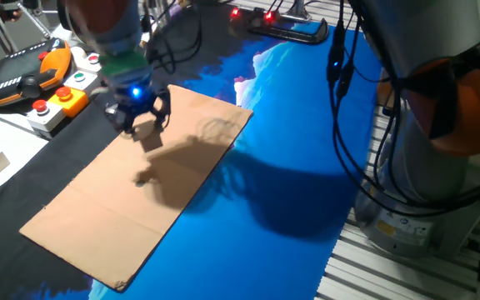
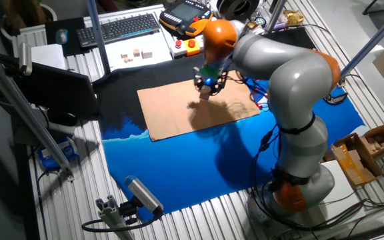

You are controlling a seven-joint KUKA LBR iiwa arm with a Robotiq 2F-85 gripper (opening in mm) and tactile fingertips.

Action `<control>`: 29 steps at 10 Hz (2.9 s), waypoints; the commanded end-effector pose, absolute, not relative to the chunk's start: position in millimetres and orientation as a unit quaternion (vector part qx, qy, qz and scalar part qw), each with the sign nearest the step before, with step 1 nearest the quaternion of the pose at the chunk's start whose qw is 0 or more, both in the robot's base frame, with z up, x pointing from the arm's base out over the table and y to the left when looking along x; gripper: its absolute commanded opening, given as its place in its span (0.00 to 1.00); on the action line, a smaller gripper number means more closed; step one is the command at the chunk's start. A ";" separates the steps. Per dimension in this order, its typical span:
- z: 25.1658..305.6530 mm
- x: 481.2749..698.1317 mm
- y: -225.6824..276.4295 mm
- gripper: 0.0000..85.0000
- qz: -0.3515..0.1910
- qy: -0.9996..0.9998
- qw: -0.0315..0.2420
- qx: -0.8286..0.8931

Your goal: Grab the block and place it at the designated location

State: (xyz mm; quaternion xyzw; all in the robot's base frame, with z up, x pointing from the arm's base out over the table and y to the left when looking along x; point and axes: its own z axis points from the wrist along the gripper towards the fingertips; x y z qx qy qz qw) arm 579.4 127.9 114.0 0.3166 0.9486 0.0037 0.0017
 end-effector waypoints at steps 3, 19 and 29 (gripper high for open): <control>103.7 580.5 152.0 0.01 -0.007 0.959 0.007 0.284; 73.1 576.5 191.8 0.01 -0.019 0.989 -0.001 0.147; 62.9 574.9 192.4 0.11 -0.005 0.988 0.005 0.155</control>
